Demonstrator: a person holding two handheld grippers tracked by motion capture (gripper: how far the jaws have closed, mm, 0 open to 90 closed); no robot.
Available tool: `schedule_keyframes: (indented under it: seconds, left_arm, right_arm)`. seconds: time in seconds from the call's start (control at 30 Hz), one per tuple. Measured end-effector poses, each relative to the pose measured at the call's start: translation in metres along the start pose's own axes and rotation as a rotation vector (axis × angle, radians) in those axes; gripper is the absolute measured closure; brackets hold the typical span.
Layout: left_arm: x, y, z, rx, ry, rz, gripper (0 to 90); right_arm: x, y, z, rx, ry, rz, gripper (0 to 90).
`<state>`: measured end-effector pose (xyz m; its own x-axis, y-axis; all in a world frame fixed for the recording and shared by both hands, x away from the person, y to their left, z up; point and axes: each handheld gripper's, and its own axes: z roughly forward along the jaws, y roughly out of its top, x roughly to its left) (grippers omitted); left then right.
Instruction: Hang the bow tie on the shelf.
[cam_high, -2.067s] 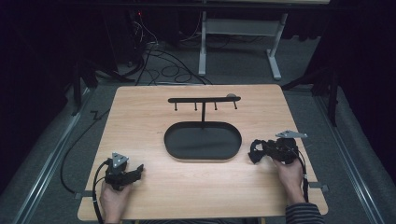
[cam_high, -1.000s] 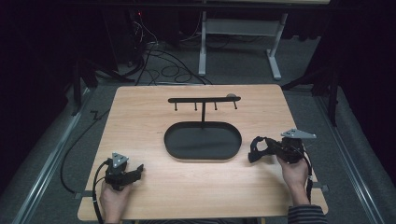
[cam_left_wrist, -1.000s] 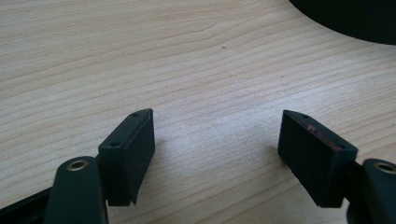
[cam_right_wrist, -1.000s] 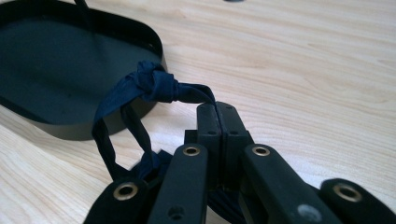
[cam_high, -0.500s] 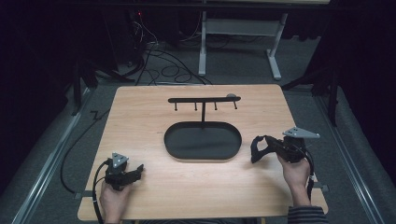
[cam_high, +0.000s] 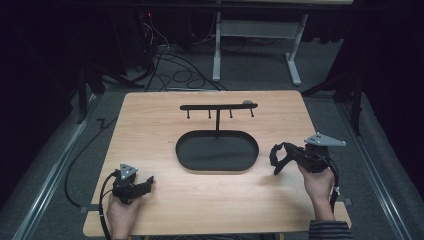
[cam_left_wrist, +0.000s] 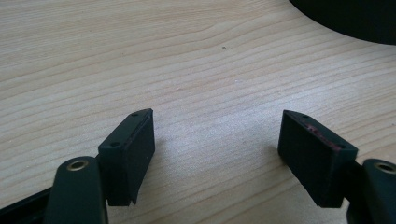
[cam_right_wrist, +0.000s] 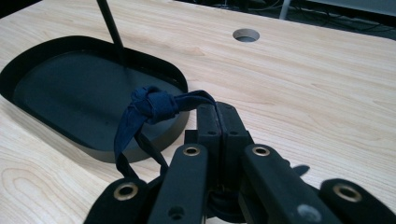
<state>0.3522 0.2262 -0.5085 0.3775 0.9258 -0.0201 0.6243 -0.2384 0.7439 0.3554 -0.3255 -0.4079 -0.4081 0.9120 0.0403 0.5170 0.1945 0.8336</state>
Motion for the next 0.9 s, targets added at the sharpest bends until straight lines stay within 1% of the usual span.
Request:
schedule_keyframes:
  seconds: [0.03,0.17,0.23,0.27,0.63,0.7,0.73,0.8,0.87,0.9]
  left_arm:
    - [0.000,0.000,0.000,0.000,0.000,0.000,27.7]
    - [0.000,0.000,0.000,0.000,0.000,0.000,27.7]
    - [0.000,0.000,0.000,0.000,0.000,0.000,27.7]
    - [0.000,0.000,0.000,0.000,0.000,0.000,27.6]
    - [0.000,0.000,0.000,0.000,0.000,0.000,27.6]
    - [0.000,0.000,0.000,0.000,0.000,0.000,27.7]
    - [0.000,0.000,0.000,0.000,0.000,0.000,27.6]
    - [0.000,0.000,0.000,0.000,0.000,0.000,27.6]
    - [0.000,0.000,0.000,0.000,0.000,0.000,27.7]
    - [0.000,0.000,0.000,0.000,0.000,0.000,27.6]
  right_arm:
    - [0.001,0.001,-0.001,-0.005,0.002,-0.009,90.0]
    - [0.003,0.004,-0.002,-0.005,0.004,-0.012,90.0]
    - [0.005,0.006,-0.003,-0.016,0.009,-0.020,90.0]
    - [0.006,0.006,-0.004,-0.018,0.012,-0.015,90.0]
    - [0.017,0.015,-0.008,-0.038,0.030,-0.047,90.0]
    - [0.018,0.016,-0.008,-0.041,0.036,-0.049,90.0]
    - [0.020,0.016,-0.007,-0.046,0.054,-0.050,90.0]
    - [0.020,0.016,-0.007,-0.047,0.059,-0.048,90.0]
    - [0.023,0.017,-0.007,-0.047,0.064,-0.057,90.0]
    - [0.026,0.018,-0.005,-0.045,0.075,-0.063,90.0]
